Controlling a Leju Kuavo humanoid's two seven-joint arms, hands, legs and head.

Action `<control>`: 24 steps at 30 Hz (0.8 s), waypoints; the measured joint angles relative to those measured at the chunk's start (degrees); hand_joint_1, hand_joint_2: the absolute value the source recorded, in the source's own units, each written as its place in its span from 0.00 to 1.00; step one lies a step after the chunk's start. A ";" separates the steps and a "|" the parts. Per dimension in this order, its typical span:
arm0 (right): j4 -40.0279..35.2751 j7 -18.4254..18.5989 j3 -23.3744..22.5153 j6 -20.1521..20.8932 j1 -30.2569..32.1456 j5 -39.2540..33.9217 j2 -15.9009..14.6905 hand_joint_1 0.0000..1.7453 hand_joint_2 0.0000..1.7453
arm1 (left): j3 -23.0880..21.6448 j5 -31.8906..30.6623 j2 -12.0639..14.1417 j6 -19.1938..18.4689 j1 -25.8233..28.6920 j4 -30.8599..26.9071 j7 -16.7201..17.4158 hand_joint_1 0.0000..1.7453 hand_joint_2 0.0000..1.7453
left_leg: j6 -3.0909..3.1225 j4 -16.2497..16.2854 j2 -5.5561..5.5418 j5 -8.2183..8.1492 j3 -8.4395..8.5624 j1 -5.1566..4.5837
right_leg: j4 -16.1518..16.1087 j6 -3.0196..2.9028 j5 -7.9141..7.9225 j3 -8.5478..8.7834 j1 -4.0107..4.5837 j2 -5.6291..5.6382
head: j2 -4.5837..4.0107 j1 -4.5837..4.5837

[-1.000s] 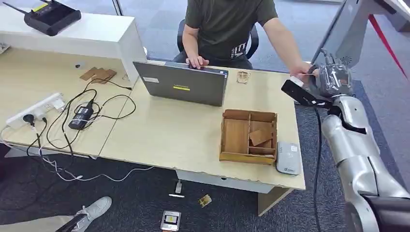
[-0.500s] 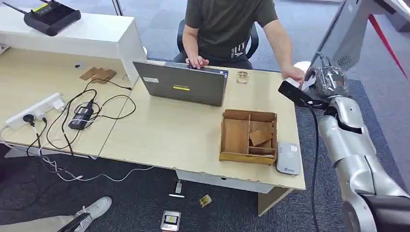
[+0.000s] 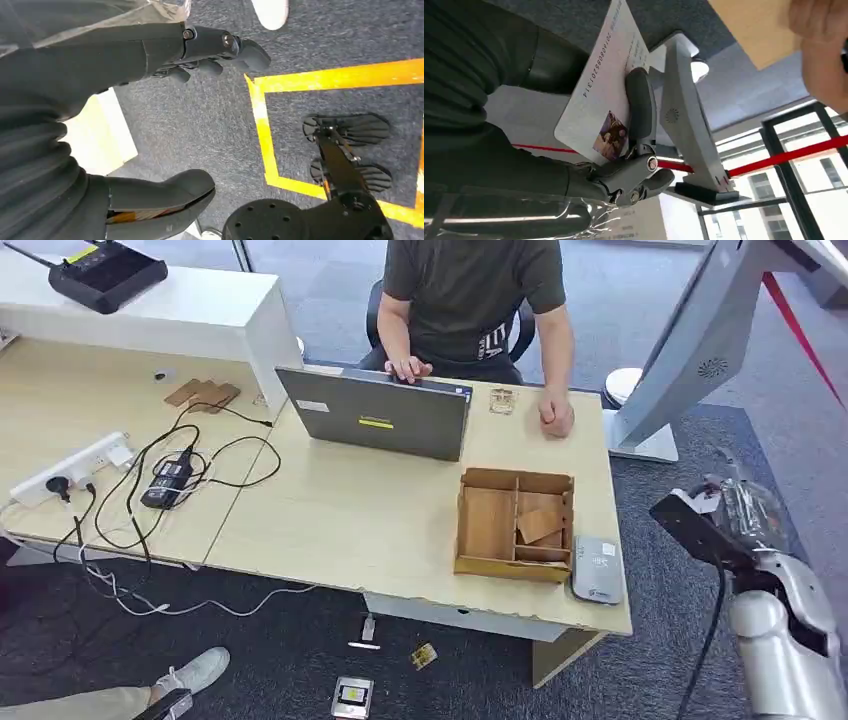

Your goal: Pass the card to the sensor for recognition and then transmit it.

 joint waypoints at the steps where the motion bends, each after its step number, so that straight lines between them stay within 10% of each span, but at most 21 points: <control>1: -2.25 0.15 -0.58 0.94 1.89 0.33 -0.60 1.00 1.00 | 0.53 -0.33 -0.24 -0.42 -0.04 0.02 0.00 0.00 1.00 | 0.01 0.00 0.00 0.00 0.02 0.00 | -0.01 -0.01 -0.01 0.03 0.00 0.00 | 0.00 0.02; 10: -17.01 3.65 -1.34 0.87 15.81 -1.90 -5.57 1.00 1.00 | 7.12 -6.73 -3.74 -2.10 0.30 0.07 3.25 0.00 1.00 | 0.00 -0.01 0.07 -0.02 0.02 0.01 | 0.03 -0.08 -0.05 0.06 0.02 0.08 | 0.00 0.00; 24: -14.41 5.90 7.89 -6.35 13.78 -2.84 -5.22 1.00 1.00 | 14.39 -13.36 -7.96 -5.69 -0.60 1.64 4.04 0.00 1.00 | -0.01 -0.02 0.11 0.00 0.01 0.04 | 0.07 -0.10 -0.07 0.07 0.03 0.08 | 0.00 0.02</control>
